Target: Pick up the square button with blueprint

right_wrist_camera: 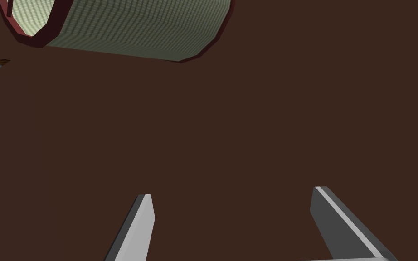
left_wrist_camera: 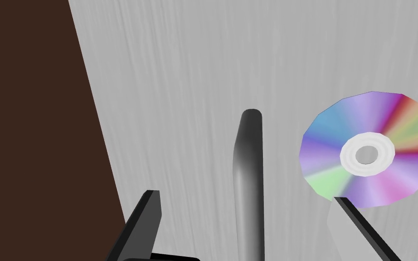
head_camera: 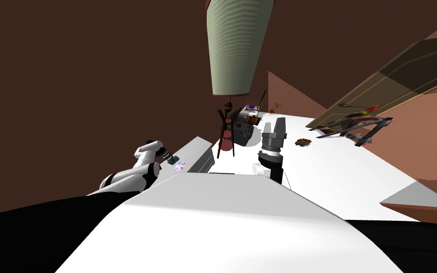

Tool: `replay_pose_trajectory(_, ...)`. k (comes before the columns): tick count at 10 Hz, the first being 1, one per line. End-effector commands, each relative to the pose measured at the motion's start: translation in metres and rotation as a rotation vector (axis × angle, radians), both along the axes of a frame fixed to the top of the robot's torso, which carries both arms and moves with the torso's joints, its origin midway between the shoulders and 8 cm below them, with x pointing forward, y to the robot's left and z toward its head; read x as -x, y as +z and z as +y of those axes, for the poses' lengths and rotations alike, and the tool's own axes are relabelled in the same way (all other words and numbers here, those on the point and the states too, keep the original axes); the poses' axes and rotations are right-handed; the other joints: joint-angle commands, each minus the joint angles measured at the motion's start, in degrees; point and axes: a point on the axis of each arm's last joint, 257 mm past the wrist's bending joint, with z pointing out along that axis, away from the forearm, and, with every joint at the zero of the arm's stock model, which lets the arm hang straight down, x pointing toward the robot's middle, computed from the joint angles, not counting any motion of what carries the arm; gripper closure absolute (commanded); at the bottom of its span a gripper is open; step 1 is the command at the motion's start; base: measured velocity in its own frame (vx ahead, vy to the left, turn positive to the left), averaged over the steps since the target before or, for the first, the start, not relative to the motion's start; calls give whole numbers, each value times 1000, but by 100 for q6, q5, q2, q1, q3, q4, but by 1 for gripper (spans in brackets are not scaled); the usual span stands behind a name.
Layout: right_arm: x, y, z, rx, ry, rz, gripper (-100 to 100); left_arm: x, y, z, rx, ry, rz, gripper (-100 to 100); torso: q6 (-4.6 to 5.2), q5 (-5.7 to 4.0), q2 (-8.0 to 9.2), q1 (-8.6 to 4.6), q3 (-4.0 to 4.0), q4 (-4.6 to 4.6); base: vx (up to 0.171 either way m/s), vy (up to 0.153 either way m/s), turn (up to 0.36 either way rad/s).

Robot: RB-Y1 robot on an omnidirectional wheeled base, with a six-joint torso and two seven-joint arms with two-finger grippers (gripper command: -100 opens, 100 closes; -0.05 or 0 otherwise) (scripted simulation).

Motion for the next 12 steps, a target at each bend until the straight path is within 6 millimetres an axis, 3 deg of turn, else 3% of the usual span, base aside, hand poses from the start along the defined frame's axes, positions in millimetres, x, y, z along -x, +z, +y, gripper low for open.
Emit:
replay_pose_trajectory(1,0,0,0,0,0,0,0,0,-4,-2,13,-5,0,-100,0,0,0,0,0,0,9,-22,0)
replay_pose_trajectory(2,0,0,0,0,0,0,0,0,0,12,-12,0,-10,-100,0,1,0,2,0,0,7,-26,-10)
replay_pose_trajectory(3,0,0,0,0,0,0,0,4,-7,4,14,0,2,-100,0,0,1,2,0,0,7,-23,-4)
replay_pose_trajectory(4,0,0,0,0,0,0,0,6,-3,18,-11,10,-5,-100,0,1,1,2,1,0,7,-28,-13)
replay_pose_trajectory(5,0,0,0,0,0,0,0,9,-9,11,12,11,4,-100,0,0,2,1,1,0,7,-21,-2)
replay_pose_trajectory(6,0,0,0,0,0,0,0,14,-6,26,-11,28,0,-100,0,1,2,3,1,0,13,-27,-11)
replay_pose_trajectory(7,0,0,0,0,0,0,0,16,-11,20,9,28,6,-100,0,0,0,1,0,0,10,-24,-2)
replay_pose_trajectory(8,0,0,0,0,0,0,0,25,-9,37,-16,51,10,-100,0,0,0,2,0,0,8,-28,-16)
replay_pose_trajectory(9,0,0,0,0,0,0,0,25,-12,31,1,51,8,-100,-1,0,2,2,1,0,8,-21,2)
replay_pose_trajectory(10,0,0,0,0,0,0,0,36,-9,49,-24,81,12,-100,0,1,2,3,1,0,12,-26,-12)
replay_pose_trajectory(12,0,0,0,0,0,0,0,34,-10,44,-14,73,11,-100,0,1,2,2,1,0,6,-16,1)
